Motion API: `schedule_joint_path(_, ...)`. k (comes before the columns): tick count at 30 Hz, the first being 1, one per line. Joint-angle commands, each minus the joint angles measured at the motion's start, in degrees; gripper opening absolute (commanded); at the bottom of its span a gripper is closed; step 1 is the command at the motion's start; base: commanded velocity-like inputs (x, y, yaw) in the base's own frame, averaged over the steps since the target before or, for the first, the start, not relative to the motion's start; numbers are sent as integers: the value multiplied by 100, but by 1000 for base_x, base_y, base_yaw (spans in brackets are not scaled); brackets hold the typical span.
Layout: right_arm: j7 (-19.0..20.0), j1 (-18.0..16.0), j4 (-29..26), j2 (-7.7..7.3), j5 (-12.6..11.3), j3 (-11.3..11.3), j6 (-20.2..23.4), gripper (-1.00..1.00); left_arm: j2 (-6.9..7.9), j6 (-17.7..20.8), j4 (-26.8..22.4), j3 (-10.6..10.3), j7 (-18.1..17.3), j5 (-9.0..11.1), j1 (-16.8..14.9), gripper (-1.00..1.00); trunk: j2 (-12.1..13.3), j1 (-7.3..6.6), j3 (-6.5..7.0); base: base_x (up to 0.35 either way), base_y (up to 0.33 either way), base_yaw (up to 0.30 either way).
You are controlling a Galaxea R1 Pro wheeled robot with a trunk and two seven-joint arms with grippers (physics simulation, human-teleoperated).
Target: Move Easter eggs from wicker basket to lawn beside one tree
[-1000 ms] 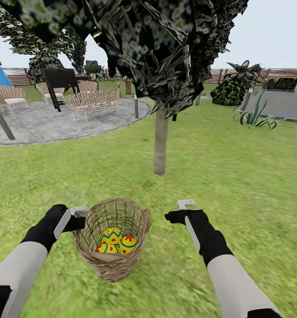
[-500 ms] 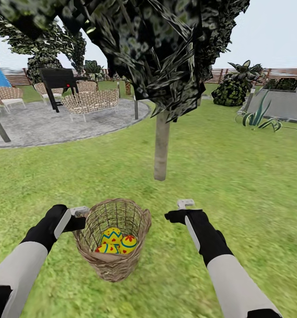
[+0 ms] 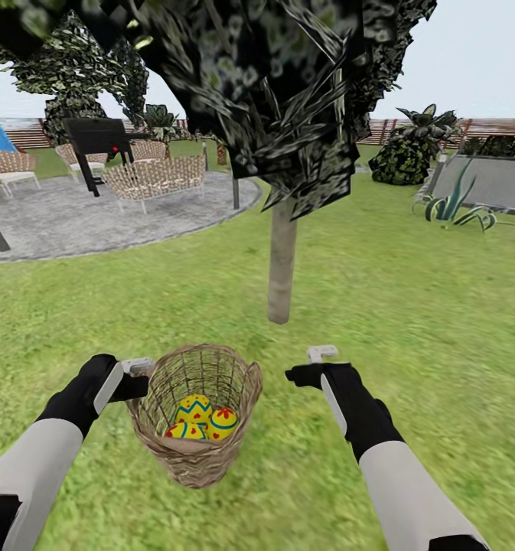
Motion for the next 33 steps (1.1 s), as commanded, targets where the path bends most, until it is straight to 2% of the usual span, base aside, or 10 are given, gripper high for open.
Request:
schedule_joint_path(1,42,-3,-13,-1,50,-6,28,100,4,16,-8,-17,54,113,-4,-100,-2,3,-5,325,0,0)
schedule_joint_path(8,94,-8,-91,-78,42,-62,30,100,5,18,-8,-17,54,113,-4,-100,-2,3,-5,325,0,0)
schedule_joint_path(11,106,-11,-341,-182,-6,-90,35,100,4,16,-1,-15,54,113,-4,-100,-2,3,-5,326,0,0)
schedule_joint_path(17,125,-11,-607,-261,-16,-101,91,100,4,16,17,-9,54,113,-4,-100,-2,3,-5,326,0,0)
schedule_joint_path(19,336,-11,-609,-314,-19,-102,106,100,4,16,18,-8,54,113,-4,-100,-2,3,-5,325,0,0)
schedule_joint_path(21,847,-11,-600,-360,-19,-108,115,100,6,17,18,-9,54,113,-4,-100,-2,3,-5,326,0,0)
schedule_joint_path(29,923,-11,-605,-363,-11,-101,108,100,4,16,10,-4,54,107,-4,-100,-2,3,-5,324,0,0)
schedule_joint_path(33,921,-11,-596,-363,-11,-101,108,100,4,20,-7,1,54,112,-4,-100,-2,3,-5,113,0,0)
